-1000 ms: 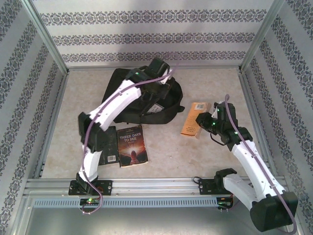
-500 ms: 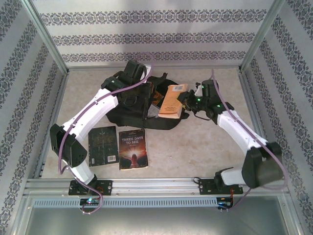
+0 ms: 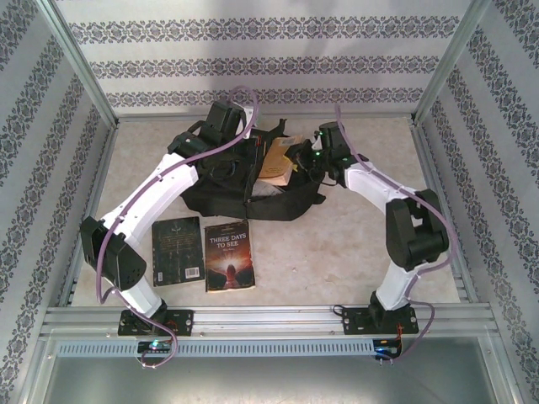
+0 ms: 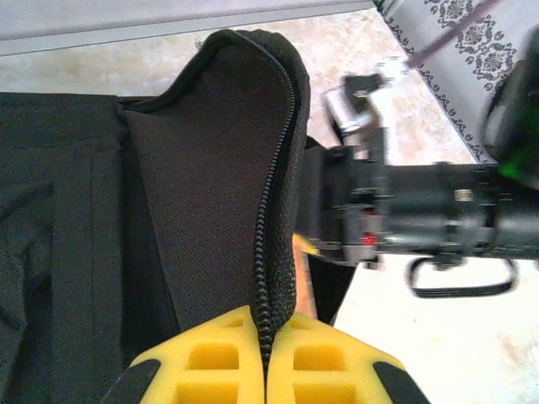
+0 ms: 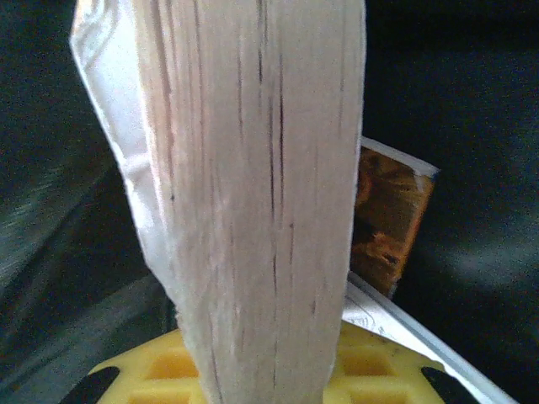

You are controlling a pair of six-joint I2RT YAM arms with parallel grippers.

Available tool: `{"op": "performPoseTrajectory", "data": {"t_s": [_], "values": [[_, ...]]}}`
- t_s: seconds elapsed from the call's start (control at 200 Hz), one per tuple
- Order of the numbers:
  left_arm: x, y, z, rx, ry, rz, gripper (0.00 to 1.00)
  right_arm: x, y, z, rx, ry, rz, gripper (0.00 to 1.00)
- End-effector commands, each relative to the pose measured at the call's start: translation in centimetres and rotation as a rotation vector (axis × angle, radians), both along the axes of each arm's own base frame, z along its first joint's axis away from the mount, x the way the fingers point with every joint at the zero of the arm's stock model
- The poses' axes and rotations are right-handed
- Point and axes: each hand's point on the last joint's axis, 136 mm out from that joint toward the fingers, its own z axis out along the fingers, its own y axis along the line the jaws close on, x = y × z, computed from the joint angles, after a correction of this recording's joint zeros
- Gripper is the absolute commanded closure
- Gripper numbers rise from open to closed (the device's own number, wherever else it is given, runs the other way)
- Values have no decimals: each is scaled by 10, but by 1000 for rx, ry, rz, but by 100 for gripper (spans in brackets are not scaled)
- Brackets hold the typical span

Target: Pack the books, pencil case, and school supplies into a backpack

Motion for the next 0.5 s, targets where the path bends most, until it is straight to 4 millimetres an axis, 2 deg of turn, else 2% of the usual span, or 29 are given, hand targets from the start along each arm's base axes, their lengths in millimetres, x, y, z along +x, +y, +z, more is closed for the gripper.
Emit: {"op": "performPoseTrajectory", "data": {"t_s": [0.0,0.08,0.215,0.27,0.31,0.395,0.495], "values": [[11,-2,56,-98,-131,-4,100,14,41,11,74,-82,67,100],[16,-4,54,-89,-131,-6,100,24,63,3,131,-82,80,100],[23,-4,51,-77,-127,-14,100,42,95,-1,222,-116,85,92],[26,-2,49,-75,-119,-11,100,50,108,1,269,-132,98,86],[28,-2,48,-79,-112,-15,100,53,116,-1,283,-133,111,76],[33,-1,45,-80,-98,-12,100,53,124,-7,242,-139,127,47],[36,1,43,-82,-93,-8,100,48,110,-5,143,-180,101,25]]}}
